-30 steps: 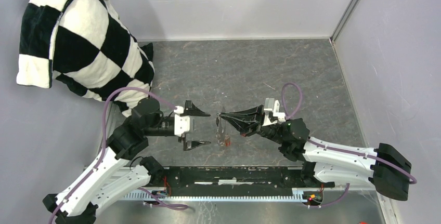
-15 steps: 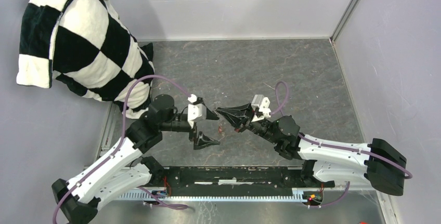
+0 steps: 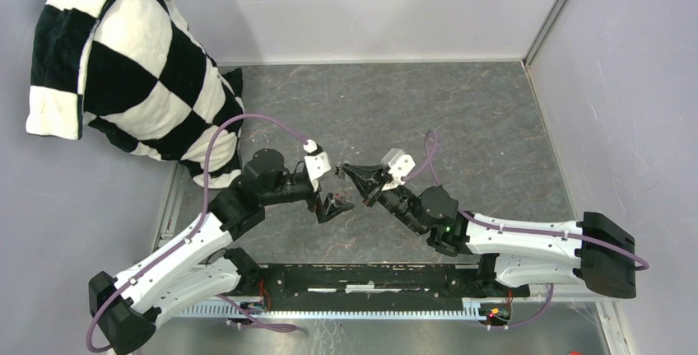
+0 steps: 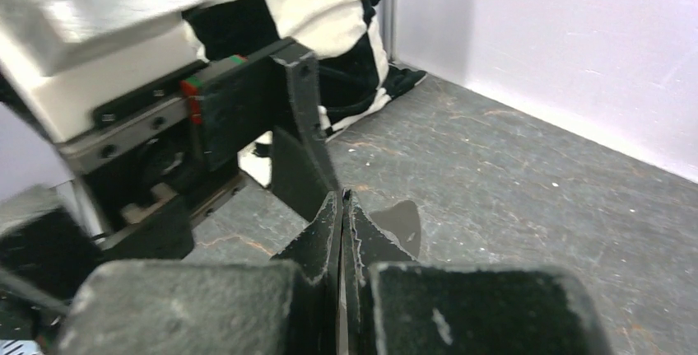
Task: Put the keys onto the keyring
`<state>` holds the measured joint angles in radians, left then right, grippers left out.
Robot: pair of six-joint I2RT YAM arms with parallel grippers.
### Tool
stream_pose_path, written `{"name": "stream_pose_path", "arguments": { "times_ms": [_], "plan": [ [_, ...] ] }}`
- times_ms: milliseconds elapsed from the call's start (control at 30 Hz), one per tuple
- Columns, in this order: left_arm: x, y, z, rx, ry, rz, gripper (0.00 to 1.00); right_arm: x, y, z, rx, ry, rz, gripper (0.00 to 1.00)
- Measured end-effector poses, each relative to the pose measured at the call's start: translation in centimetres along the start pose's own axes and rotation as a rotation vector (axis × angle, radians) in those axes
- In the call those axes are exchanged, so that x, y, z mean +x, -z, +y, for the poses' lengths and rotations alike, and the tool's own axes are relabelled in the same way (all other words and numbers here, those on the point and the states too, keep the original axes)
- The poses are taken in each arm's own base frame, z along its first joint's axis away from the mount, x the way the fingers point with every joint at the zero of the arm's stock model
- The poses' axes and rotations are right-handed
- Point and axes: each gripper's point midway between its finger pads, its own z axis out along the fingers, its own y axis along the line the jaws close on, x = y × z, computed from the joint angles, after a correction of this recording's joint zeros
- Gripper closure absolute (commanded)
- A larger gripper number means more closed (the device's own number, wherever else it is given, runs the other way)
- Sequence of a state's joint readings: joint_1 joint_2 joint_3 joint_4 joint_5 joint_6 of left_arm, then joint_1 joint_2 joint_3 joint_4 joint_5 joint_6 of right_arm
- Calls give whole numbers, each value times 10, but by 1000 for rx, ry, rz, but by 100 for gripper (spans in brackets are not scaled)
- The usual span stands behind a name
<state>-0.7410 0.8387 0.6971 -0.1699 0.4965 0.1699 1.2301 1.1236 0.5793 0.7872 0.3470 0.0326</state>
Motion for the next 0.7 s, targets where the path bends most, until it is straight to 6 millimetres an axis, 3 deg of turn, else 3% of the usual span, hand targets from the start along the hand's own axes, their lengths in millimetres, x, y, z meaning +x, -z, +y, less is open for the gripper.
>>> {"name": "stream_pose_path", "arguments": {
  "times_ms": [167, 300, 367, 467, 533, 633, 700],
  "plan": [
    [-3, 8, -18, 70, -22, -54, 0, 4, 1, -9, 53, 32, 23, 100],
    [7, 7, -22, 87, -18, -46, 0, 10, 2, -14, 75, 51, 46, 100],
    [14, 3, -17, 69, -14, -25, 14, 11, 2, -14, 78, 53, 51, 100],
    [21, -5, 0, -2, -28, 3, 57, 12, 2, -14, 77, 54, 55, 97],
    [26, -11, 14, -55, -37, 26, 75, 13, 2, -15, 80, 52, 57, 89],
    [35, -20, 28, -100, -46, 67, 96, 14, 3, -17, 97, 38, 61, 70],
    [38, -23, 33, -114, -55, 77, 98, 13, 3, -19, 113, 22, 56, 53]
  ]
}}
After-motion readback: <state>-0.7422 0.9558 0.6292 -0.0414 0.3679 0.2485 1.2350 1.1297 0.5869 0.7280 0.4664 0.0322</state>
